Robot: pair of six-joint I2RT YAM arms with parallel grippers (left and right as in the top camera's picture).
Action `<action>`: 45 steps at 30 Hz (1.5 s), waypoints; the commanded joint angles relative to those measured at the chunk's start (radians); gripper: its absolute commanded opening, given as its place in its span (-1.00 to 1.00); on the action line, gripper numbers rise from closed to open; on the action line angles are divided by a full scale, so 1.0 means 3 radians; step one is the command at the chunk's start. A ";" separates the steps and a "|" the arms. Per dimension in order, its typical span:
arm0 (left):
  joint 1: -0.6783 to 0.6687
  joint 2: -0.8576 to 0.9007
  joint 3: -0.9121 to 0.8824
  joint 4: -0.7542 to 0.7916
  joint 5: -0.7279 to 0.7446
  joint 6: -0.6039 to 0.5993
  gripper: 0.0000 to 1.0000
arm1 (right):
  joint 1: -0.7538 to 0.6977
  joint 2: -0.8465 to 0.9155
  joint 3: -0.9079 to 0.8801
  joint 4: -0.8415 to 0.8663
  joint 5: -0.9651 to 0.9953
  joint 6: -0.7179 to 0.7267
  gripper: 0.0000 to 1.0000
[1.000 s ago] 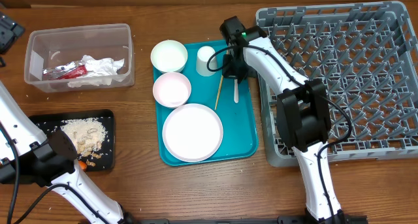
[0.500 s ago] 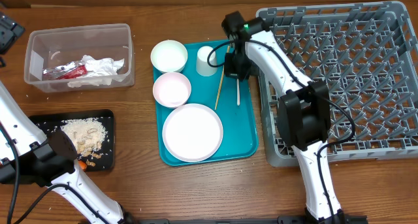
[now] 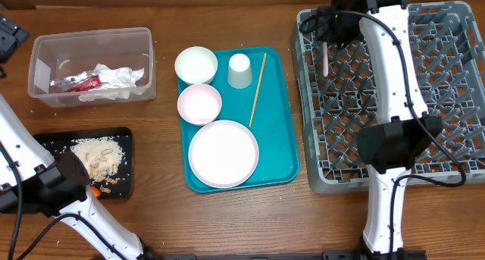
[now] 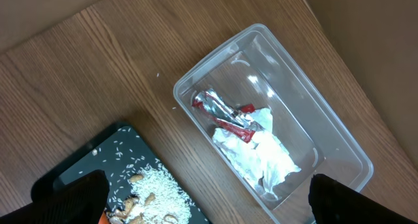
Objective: Sort waste into correct bins and load items into the dishwasher rack
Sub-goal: 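Carry the fork right and release it into the grey dish rack, then move the right gripper back to the wooden skewer on the tray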
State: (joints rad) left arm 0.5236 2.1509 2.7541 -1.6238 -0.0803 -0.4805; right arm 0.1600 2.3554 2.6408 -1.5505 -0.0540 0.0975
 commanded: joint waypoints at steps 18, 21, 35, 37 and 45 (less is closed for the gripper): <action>-0.0027 0.0024 0.0008 0.0004 -0.0027 -0.0047 1.00 | 0.0262 0.0008 -0.0291 0.0214 -0.0867 0.0390 0.00; -0.0025 0.0024 0.0008 0.0004 -0.0027 -0.0046 1.00 | 0.0594 0.0064 -0.0341 0.0238 -0.0179 0.0807 0.01; -0.0025 0.0024 0.0008 0.0004 -0.0027 -0.0047 1.00 | 0.1100 0.0699 -0.0385 0.0281 0.0395 0.1527 -0.02; -0.0025 0.0024 0.0008 0.0004 -0.0027 -0.0047 1.00 | 0.1100 0.0746 -0.0385 0.0277 0.0359 0.1525 -0.04; -0.0025 0.0023 0.0008 0.0004 -0.0027 -0.0047 1.00 | 0.1115 0.0862 -0.0649 0.0381 0.0272 0.1526 -0.18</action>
State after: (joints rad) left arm 0.5236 2.1509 2.7541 -1.6241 -0.0803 -0.4805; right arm 0.4915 2.6007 2.4886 -1.4479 0.0387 0.5468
